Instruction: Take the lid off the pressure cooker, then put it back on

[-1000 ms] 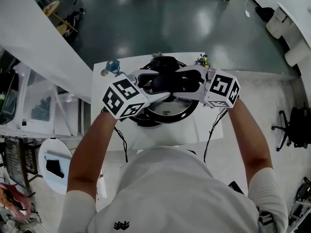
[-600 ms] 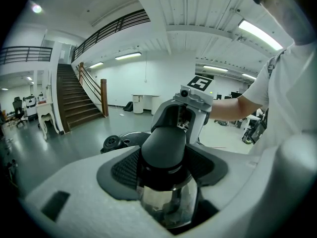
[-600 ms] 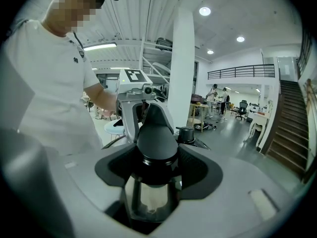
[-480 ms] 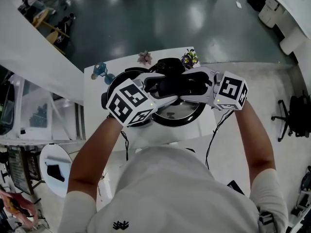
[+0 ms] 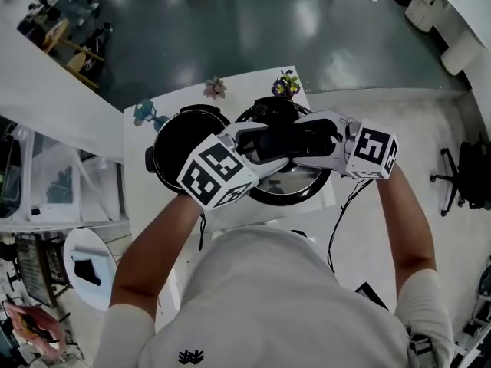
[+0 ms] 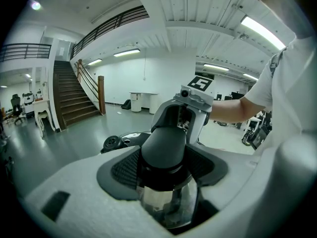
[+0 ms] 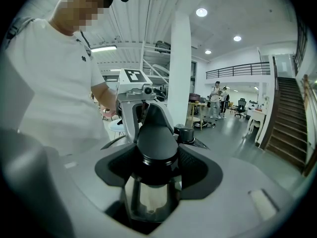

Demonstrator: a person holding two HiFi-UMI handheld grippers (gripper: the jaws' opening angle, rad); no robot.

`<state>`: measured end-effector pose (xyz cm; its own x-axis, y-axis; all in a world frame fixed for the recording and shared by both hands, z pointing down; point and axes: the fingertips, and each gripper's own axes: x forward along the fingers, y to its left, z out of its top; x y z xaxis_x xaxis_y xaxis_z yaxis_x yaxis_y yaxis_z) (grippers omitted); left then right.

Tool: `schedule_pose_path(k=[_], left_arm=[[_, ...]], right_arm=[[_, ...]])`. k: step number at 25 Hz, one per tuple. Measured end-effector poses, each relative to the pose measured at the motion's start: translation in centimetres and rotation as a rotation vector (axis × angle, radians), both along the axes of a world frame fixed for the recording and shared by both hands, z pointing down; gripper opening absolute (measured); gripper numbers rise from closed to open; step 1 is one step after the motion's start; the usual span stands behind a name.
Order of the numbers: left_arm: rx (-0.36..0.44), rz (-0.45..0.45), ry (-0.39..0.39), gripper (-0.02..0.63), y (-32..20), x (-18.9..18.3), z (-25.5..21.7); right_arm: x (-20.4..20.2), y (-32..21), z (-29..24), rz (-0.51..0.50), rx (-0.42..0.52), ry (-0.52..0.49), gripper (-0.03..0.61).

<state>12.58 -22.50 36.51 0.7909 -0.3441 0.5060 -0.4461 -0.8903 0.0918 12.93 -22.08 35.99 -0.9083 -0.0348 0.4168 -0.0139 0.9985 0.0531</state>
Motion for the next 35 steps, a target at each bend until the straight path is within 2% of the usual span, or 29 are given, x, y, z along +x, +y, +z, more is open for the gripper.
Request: schedule_pose_path(k=[9,22,35], left_arm=[[-0.024,-0.010,0.002,0.290,0.9,3.8,2.5],[-0.046,0.000,-0.015,0.291,2.7,7.0,8.1],[-0.075,-0.013,-0.034,0.291,3.4,7.2,16.1]], right_arm=[[3.8,0.9,2.5,-0.004,-0.029,0.001,0.273],[7.0,2.5,7.9,0.019,-0.072,0.023,0.273],[7.1,3.2,16.3,0.037,-0.117,0.074,0.272]])
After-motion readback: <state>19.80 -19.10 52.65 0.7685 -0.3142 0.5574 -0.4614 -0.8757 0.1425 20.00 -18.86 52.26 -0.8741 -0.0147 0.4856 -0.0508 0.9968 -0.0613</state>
